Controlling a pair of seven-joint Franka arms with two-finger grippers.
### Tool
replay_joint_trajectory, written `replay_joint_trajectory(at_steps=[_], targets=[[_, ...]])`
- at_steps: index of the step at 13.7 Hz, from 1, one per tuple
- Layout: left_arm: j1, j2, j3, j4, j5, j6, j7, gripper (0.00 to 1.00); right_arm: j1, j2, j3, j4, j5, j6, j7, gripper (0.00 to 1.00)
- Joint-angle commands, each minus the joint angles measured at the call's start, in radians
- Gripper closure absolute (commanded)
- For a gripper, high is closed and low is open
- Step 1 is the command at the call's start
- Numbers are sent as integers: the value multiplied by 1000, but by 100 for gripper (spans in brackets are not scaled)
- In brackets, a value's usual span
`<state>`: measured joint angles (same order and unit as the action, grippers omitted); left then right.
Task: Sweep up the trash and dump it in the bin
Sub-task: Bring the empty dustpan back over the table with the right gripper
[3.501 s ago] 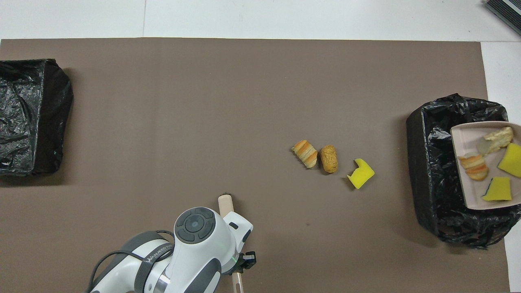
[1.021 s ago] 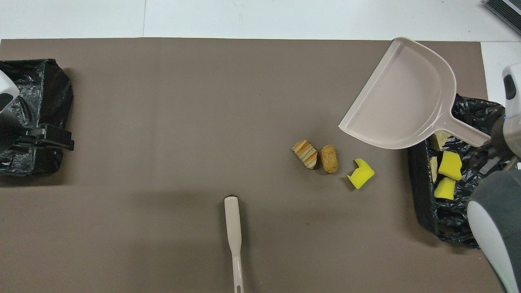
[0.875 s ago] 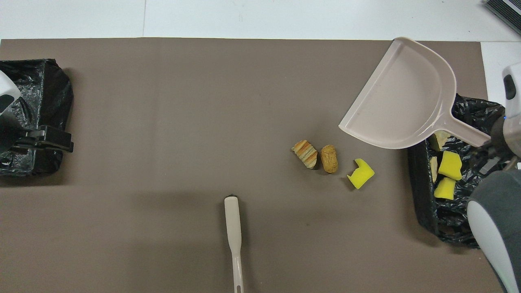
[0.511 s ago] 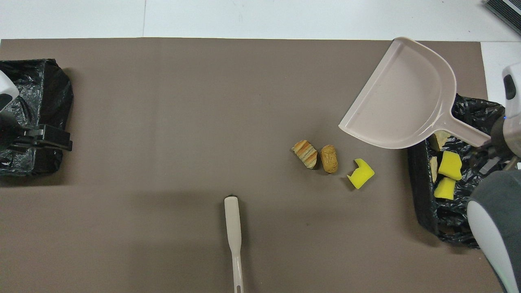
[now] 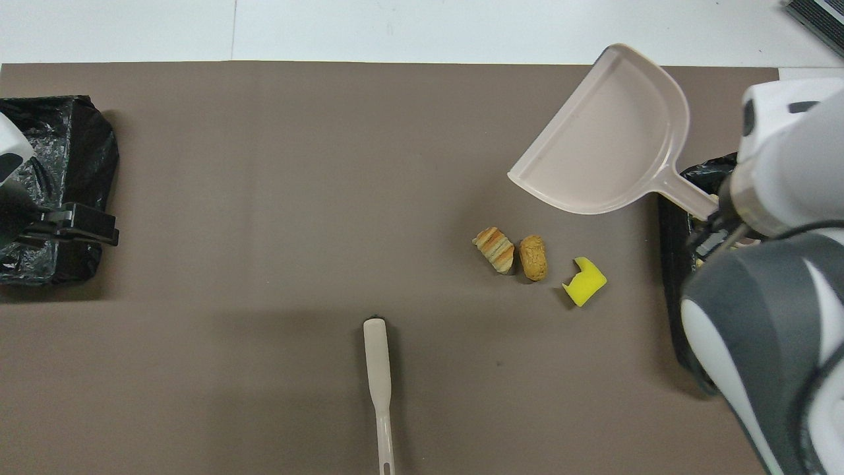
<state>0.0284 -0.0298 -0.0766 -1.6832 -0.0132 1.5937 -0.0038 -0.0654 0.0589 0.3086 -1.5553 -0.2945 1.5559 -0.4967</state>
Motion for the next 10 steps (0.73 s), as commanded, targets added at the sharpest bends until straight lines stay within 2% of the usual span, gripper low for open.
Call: replay_joint_trajectory(at_steps=[1,5,7,10], targets=[[-1,-12,-5,-15,12,-8,5,0,-7,42,1,61,14,-11,18,100],[-1,-12,-5,-15,12,-8,7,0,-2,33,4,23,86,29,94,100],[-1,-12,-5,-15,12,-6,7,0,39,45,7,-12,144,71,273,100],[-1,-12,-5,-15,12,-6,7,0,178,119,9,-37,170,174,608,100]])
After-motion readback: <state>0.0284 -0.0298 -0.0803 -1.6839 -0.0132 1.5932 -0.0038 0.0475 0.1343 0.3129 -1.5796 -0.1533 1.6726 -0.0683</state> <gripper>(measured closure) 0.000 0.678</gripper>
